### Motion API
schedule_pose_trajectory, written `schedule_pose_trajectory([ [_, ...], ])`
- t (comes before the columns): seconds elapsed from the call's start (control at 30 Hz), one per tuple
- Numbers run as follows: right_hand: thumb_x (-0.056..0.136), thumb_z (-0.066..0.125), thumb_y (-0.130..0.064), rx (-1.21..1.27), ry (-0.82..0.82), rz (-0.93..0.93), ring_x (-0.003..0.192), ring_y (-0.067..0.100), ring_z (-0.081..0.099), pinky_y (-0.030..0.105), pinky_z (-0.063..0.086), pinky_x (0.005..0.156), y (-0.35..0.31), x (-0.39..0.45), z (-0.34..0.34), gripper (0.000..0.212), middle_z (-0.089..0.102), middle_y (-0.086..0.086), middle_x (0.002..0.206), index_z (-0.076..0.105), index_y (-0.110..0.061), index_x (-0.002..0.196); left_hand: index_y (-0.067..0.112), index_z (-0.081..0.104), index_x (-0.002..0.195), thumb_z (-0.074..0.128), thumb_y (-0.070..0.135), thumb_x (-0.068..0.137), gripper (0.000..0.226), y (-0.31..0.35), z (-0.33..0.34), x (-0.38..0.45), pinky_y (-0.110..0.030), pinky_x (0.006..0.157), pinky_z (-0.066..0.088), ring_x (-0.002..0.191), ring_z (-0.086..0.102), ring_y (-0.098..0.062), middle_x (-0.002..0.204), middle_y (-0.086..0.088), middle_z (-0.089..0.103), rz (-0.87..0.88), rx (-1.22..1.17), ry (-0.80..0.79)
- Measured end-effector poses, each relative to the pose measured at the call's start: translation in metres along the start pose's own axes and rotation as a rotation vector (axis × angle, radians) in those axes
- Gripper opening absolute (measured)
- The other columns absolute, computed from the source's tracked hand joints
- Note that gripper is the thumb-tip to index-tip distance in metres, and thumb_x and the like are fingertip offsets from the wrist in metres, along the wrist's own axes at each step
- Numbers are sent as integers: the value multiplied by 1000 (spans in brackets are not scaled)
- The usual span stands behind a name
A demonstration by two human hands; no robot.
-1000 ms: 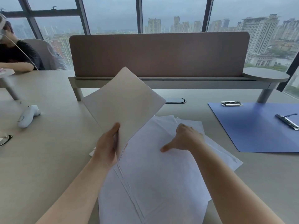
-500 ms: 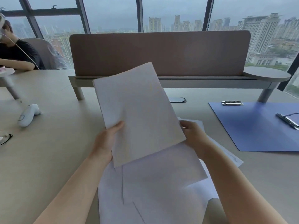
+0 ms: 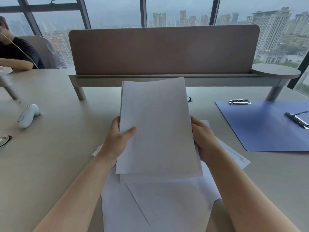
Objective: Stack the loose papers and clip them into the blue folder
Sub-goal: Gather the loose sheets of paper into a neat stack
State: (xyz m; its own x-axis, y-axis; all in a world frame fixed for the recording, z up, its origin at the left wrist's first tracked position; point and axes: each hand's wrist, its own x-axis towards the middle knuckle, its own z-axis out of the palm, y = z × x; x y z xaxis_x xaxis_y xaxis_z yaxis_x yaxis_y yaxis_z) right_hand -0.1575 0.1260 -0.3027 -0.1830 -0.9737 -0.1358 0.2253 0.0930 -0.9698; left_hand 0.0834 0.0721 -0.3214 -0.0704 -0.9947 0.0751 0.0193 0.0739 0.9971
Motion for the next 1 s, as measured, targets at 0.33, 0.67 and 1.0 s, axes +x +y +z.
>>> schedule_pose_trajectory([
  [0.33, 102, 52, -34, 126, -103, -46, 91, 20, 72, 33, 57, 77, -6, -3, 3, 28, 77, 2, 100, 77, -23, 107, 0, 70, 105, 58, 8, 92, 20, -1, -8, 9, -24, 55, 59, 62, 73, -16, 77, -8, 77, -345, -366, -146],
  [0.67, 58, 58, -90, -1448, -95, 62, 155, 20, 0, 53, 2, 122, 25, 7, -16, 121, 11, -4, 167, 15, -35, 157, -22, 58, 116, 64, -12, 79, 39, -33, -39, 18, -39, 58, 59, 73, 71, -39, 115, -37, 62, -489, -1310, -335],
  [1.0, 46, 62, -93, -1528, 124, -20, 134, 27, 40, 42, 36, 100, 21, 17, -9, 124, 46, 3, 142, 37, -25, 147, 7, 61, 99, 88, -3, 44, 62, -34, -21, 22, -13, 38, 43, 45, 56, -3, 98, -3, 53, -393, -1052, -99],
])
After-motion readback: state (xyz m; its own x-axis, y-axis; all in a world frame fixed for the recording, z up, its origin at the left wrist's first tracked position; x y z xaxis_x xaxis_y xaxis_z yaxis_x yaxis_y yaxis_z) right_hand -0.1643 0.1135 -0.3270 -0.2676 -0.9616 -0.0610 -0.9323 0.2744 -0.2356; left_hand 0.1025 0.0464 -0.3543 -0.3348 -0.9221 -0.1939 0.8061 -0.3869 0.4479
